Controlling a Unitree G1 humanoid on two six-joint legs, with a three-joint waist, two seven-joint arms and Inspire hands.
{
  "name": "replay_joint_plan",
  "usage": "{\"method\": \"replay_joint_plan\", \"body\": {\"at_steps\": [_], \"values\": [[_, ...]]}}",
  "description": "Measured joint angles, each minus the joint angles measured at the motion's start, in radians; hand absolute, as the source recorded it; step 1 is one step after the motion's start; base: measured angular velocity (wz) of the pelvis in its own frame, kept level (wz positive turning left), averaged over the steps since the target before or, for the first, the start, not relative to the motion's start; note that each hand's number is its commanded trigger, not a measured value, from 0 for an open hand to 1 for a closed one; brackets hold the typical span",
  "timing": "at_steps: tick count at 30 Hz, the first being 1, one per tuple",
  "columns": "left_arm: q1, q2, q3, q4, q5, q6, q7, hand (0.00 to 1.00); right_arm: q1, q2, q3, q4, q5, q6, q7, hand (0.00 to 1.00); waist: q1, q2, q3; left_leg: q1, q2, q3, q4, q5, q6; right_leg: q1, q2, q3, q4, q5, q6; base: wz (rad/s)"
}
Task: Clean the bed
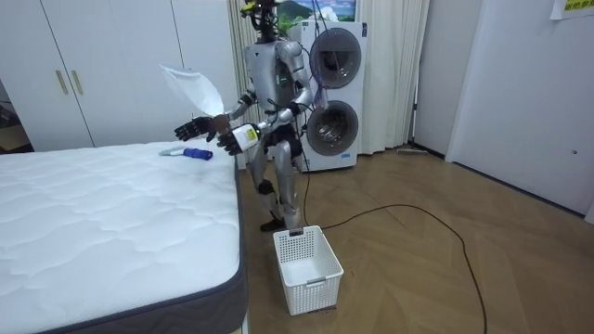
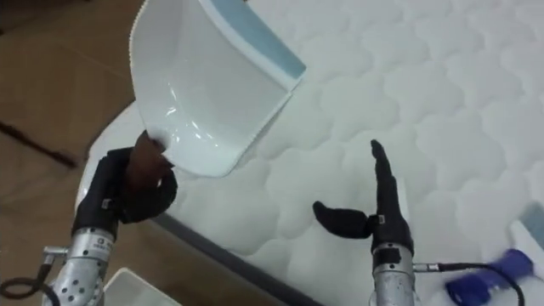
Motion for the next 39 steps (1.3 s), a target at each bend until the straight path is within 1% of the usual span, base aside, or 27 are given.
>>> {"method": "replay_joint_plan", "body": {"at_steps": [1, 2, 3, 5, 7, 9, 11, 13, 14, 15, 16, 17, 18, 19, 20, 21, 22, 23, 26, 28, 30, 31, 35, 36, 37, 38, 39], "values": [[-0.001, -0.002, -0.003, 0.0, -0.004, 0.0, -0.003, 1.0, -0.001, -0.003, 0.007, -0.003, 0.003, 0.0, 0.007, 0.0, -0.007, 0.009, 0.0004, -0.011, 0.012, -0.027, 0.013, 0.002, -0.008, 0.007, 0.014, -0.001, -0.025, 0.022, -0.006, -0.88], [-0.007, -0.002, -0.016, -0.006, -0.008, -0.002, -0.013, 1.0, 0.01, -0.005, 0.015, -0.005, 0.011, -0.001, 0.013, 0.0, -0.037, 0.009, -0.0031, -0.019, 0.025, -0.056, 0.025, 0.011, -0.023, 0.012, 0.034, -0.004, -0.051, 0.04, -0.016, -0.36], [-0.018, -0.003, -0.032, -0.006, -0.008, -0.017, -0.018, 1.0, 0.016, -0.005, 0.014, -0.004, 0.013, 0.001, 0.024, 0.0, -0.058, 0.006, -0.005, -0.018, 0.035, -0.056, 0.023, 0.014, -0.036, 0.01, 0.047, -0.001, -0.063, 0.045, -0.026, -0.24], [-0.027, -0.005, -0.051, -0.006, -0.008, -0.03, -0.026, 1.0, 0.018, -0.002, 0.013, -0.004, 0.013, 0.001, 0.045, 0.0, -0.084, 0.004, -0.0061, -0.015, 0.048, -0.05, 0.021, 0.019, -0.051, 0.007, 0.064, 0.004, -0.073, 0.052, -0.038, -0.21], [-0.027, -0.009, -0.06, -0.006, -0.008, -0.03, -0.028, 1.0, 0.018, -0.003, 0.011, -0.004, 0.012, 0.001, 0.068, 0.0, -0.094, 0.002, -0.008, -0.01, 0.066, -0.036, 0.021, 0.022, -0.064, 0.0, 0.082, 0.018, -0.077, 0.058, -0.053, -0.25], [-0.026, -0.009, -0.061, -0.006, -0.008, -0.03, -0.028, 1.0, 0.018, -0.005, 0.006, -0.004, 0.013, 0.001, 0.086, 0.0, -0.094, 0.0, -0.0093, -0.003, 0.077, -0.028, 0.022, 0.021, -0.077, -0.006, 0.096, 0.031, -0.079, 0.061, -0.065, -0.22], [-0.026, -0.009, -0.061, -0.005, -0.008, -0.03, -0.03, 1.0, 0.018, -0.004, -0.004, -0.004, 0.013, 0.001, 0.1, 0.0, -0.101, -0.004, -0.0122, 0.002, 0.085, -0.026, 0.025, 0.024, -0.083, -0.004, 0.104, 0.036, -0.084, 0.062, -0.073, -0.16], [-0.026, -0.011, -0.061, -0.005, -0.006, -0.03, -0.029, 1.0, 0.017, 0.001, -0.025, -0.004, 0.005, 0.0, 0.115, 0.0, -0.102, -0.002, -0.0162, 0.005, 0.095, -0.026, 0.038, 0.021, -0.091, -0.005, 0.118, 0.057, -0.086, 0.065, -0.08, -0.28], [-0.024, -0.009, -0.061, -0.005, -0.007, -0.03, -0.029, 1.0, 0.016, 0.0, -0.031, -0.005, -0.005, -0.001, 0.124, 0.0, -0.094, 0.002, -0.0184, 0.014, 0.094, -0.035, 0.039, 0.018, -0.096, -0.005, 0.131, 0.083, -0.09, 0.069, -0.087, -0.7], [-0.022, -0.01, -0.058, -0.005, -0.007, -0.03, -0.029, 1.0, 0.015, -0.001, -0.031, -0.006, -0.013, -0.001, 0.129, 0.0, -0.078, 0.009, -0.0205, 0.024, 0.092, -0.09, 0.039, 0.012, -0.106, -0.007, 0.145, 0.111, -0.091, 0.073, -0.093, -0.82], [-0.02, -0.011, -0.055, -0.005, -0.007, -0.029, -0.028, 1.0, 0.015, -0.001, -0.031, -0.008, -0.014, -0.001, 0.134, 0.0, -0.071, 0.013, -0.021, 0.031, 0.092, -0.116, 0.038, 0.009, -0.109, -0.007, 0.154, 0.126, -0.092, 0.075, -0.097, -0.99], [-0.02, -0.011, -0.052, -0.006, -0.007, -0.029, -0.027, 1.0, 0.024, -0.005, -0.028, -0.026, -0.01, -0.001, 0.139, 0.0, -0.049, 0.025, -0.0225, 0.046, 0.092, -0.161, 0.03, 0.002, -0.118, -0.009, 0.171, 0.157, -0.094, 0.079, -0.104, -0.89], [-0.016, -0.011, -0.043, -0.007, -0.004, -0.029, -0.027, 0.78, 0.035, -0.01, -0.028, -0.049, -0.012, -0.001, 0.155, 0.0, -0.043, 0.037, -0.0251, 0.061, 0.089, -0.191, 0.011, -0.001, -0.123, -0.012, 0.186, 0.186, -0.092, 0.082, -0.108, -0.93], [-0.005, -0.012, -0.033, -0.011, 0.001, -0.029, -0.027, 0.51, 0.046, -0.011, -0.029, -0.063, -0.014, -0.001, 0.173, 0.0, -0.047, 0.044, -0.0287, 0.075, 0.083, -0.224, -0.002, -0.001, -0.123, -0.015, 0.197, 0.219, -0.084, 0.083, -0.11, -0.68], [0.004, -0.012, -0.028, -0.015, 0.001, -0.029, -0.027, 0.07, 0.05, -0.011, -0.029, -0.069, -0.016, -0.001, 0.18, 0.0, -0.047, 0.047, -0.0307, 0.082, 0.081, -0.242, -0.005, 0.0, -0.123, -0.019, 0.202, 0.232, -0.077, 0.083, -0.11, -0.78], [0.021, -0.013, -0.022, -0.021, 0.001, -0.029, -0.027, 0.0, 0.057, -0.013, -0.029, -0.077, -0.02, -0.001, 0.194, 0.0, -0.046, 0.055, -0.0369, 0.092, 0.076, -0.274, -0.01, 0.0, -0.123, -0.02, 0.214, 0.261, -0.07, 0.085, -0.113, -0.71], [0.029, -0.015, -0.019, -0.025, 0.002, -0.029, -0.028, 0.0, 0.059, -0.013, -0.029, -0.08, -0.024, -0.001, 0.201, 0.0, -0.047, 0.059, -0.0375, 0.097, 0.073, -0.286, -0.01, 0.0, -0.123, -0.022, 0.218, 0.275, -0.068, 0.086, -0.115, -0.8], [0.044, -0.017, -0.011, -0.036, 0.001, -0.029, -0.029, 0.0, 0.062, -0.012, -0.028, -0.083, -0.027, 0.001, 0.213, 0.0, -0.046, 0.063, -0.0356, 0.108, 0.07, -0.303, -0.011, 0.0, -0.123, -0.024, 0.228, 0.301, -0.059, 0.086, -0.115, -0.6], [0.049, -0.019, -0.005, -0.04, 0.001, -0.029, -0.029, 0.0, 0.069, -0.011, -0.028, -0.083, -0.035, 0.005, 0.216, 0.0, -0.055, 0.061, -0.0344, 0.127, 0.064, -0.329, -0.013, 0.0, -0.123, -0.024, 0.237, 0.339, -0.05, 0.086, -0.115, -0.42], [0.049, -0.019, -0.005, -0.04, 0.0, -0.03, -0.025, 0.0, 0.069, -0.011, -0.028, -0.083, -0.034, 0.005, 0.211, 0.0, -0.062, 0.059, -0.0288, 0.137, 0.06, -0.331, -0.023, 0.0, -0.123, -0.023, 0.239, 0.349, -0.043, 0.085, -0.113, -0.21], [0.05, -0.019, -0.005, -0.032, 0.0, -0.03, -0.016, 0.0, 0.069, -0.008, -0.033, -0.083, -0.035, 0.005, 0.207, 0.0, -0.077, 0.053, -0.0223, 0.139, 0.056, -0.331, -0.033, 0.0, -0.123, -0.025, 0.242, 0.365, -0.042, 0.081, -0.105, 0.03], [0.051, -0.019, -0.006, -0.025, 0.0, -0.03, -0.011, 0.0, 0.069, -0.003, -0.043, -0.083, -0.034, 0.009, 0.207, 0.0, -0.081, 0.051, -0.0207, 0.139, 0.054, -0.331, -0.041, -0.001, -0.123, -0.027, 0.241, 0.365, -0.042, 0.081, -0.101, 0.08], [0.054, -0.016, -0.003, 0.023, 0.0, -0.029, 0.004, 0.0, 0.072, 0.017, -0.059, -0.084, -0.036, 0.016, 0.201, 0.0, -0.083, 0.051, -0.021, 0.13, 0.046, -0.331, -0.048, -0.004, -0.117, -0.048, 0.235, 0.367, -0.024, 0.085, -0.097, -0.01], [0.055, -0.016, -0.002, 0.039, -0.001, -0.029, 0.005, 0.0, 0.072, 0.017, -0.062, -0.084, -0.036, 0.016, 0.203, 0.0, -0.083, 0.05, -0.0215, 0.125, 0.037, -0.331, -0.046, -0.005, -0.116, -0.063, 0.227, 0.368, -0.003, 0.083, -0.094, -0.08], [0.059, -0.016, -0.002, 0.044, -0.001, -0.029, 0.004, 0.0, 0.072, 0.017, -0.069, -0.084, -0.038, 0.023, 0.203, 0.0, -0.082, 0.054, -0.0205, 0.12, 0.031, -0.329, -0.041, -0.01, -0.106, -0.076, 0.222, 0.371, 0.014, 0.078, -0.09, -0.09], [0.06, -0.016, -0.002, 0.046, -0.002, -0.029, 0.004, 0.0, 0.072, 0.017, -0.072, -0.082, -0.04, 0.028, 0.203, 0.0, -0.083, 0.055, -0.0201, 0.119, 0.028, -0.329, -0.039, -0.012, -0.104, -0.08, 0.218, 0.371, 0.021, 0.073, -0.088, -0.04], [0.06, -0.018, -0.003, 0.065, -0.002, -0.03, 0.003, 0.0, 0.072, 0.019, -0.078, -0.07, -0.04, 0.037, 0.203, 0.0, -0.083, 0.055, -0.0204, 0.122, 0.019, -0.329, -0.037, -0.014, -0.1, -0.084, 0.206, 0.367, 0.037, 0.066, -0.083, 0.0]]}}
